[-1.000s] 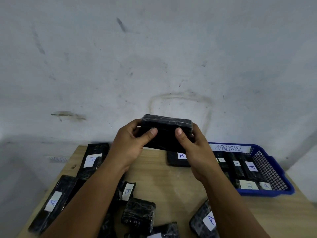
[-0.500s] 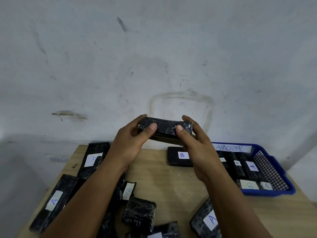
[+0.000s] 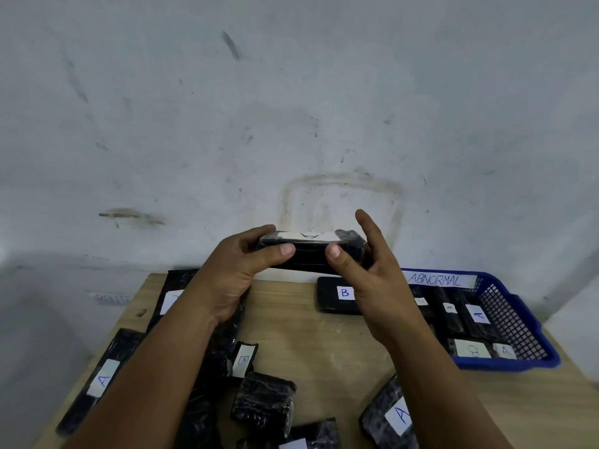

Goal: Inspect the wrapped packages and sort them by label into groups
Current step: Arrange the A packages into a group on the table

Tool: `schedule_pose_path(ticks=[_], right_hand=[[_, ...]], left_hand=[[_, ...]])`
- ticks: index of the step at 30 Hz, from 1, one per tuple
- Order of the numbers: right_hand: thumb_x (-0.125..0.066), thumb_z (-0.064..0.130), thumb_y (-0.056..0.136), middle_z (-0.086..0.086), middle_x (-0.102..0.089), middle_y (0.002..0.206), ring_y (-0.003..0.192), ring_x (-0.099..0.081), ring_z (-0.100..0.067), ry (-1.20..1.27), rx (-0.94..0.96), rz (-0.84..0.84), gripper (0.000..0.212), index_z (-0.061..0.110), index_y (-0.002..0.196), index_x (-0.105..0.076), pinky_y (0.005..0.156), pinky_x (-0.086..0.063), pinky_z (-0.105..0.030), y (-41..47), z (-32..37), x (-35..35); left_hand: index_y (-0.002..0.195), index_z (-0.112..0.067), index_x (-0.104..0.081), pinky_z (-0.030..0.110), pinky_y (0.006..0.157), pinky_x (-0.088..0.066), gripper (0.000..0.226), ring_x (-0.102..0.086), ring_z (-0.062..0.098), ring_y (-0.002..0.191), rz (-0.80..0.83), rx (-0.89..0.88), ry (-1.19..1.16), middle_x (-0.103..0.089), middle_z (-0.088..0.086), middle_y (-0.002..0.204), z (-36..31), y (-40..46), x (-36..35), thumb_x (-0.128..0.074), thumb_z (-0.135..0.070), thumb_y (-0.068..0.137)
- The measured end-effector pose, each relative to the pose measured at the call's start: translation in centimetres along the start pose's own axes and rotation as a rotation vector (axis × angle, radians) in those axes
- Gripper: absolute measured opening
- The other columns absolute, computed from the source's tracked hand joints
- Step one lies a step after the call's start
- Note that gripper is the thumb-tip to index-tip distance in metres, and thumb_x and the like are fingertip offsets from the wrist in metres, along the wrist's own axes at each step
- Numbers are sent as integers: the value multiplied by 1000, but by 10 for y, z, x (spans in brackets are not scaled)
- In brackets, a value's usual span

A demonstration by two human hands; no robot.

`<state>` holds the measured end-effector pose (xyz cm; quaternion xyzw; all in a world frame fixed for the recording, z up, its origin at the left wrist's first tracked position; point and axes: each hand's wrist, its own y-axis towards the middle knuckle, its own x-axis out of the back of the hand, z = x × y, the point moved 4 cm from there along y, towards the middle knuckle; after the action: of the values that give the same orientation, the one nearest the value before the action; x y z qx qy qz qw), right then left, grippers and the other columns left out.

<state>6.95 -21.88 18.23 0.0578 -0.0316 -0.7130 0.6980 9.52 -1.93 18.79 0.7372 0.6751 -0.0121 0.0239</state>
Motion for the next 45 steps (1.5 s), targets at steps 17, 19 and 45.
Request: schedule_pose_path(ticks=[17,19,45], right_hand=[[-68,14,99,-8,-80,107,99,-77,-23,215,-142,-105,30,14,129,-69,76,-61,-27,6,-17,-5],[-72,11,95,-7,-81,104,95,-78,-23,282,-129,-109,41,13,134,-63,73,-61,-28,7,-14,-7],[-54,46,100,9,-74,126,126,-63,-16,100,-80,94,33,33,126,-70,109,-45,-47,3,-10,-15]], left_hand=[[119,-36,-70,32,98,-55,70,-67,-3,105,8,-128,474,-74,-20,109,5,1,7,-99,-41,55],[109,-33,-72,28,86,-58,58,-71,1,94,-7,-145,436,-75,-17,101,5,1,5,-99,-24,58],[118,-42,-66,17,100,-46,43,-64,-6,110,-9,-379,387,-72,-27,111,3,-4,-9,-76,-41,76]])
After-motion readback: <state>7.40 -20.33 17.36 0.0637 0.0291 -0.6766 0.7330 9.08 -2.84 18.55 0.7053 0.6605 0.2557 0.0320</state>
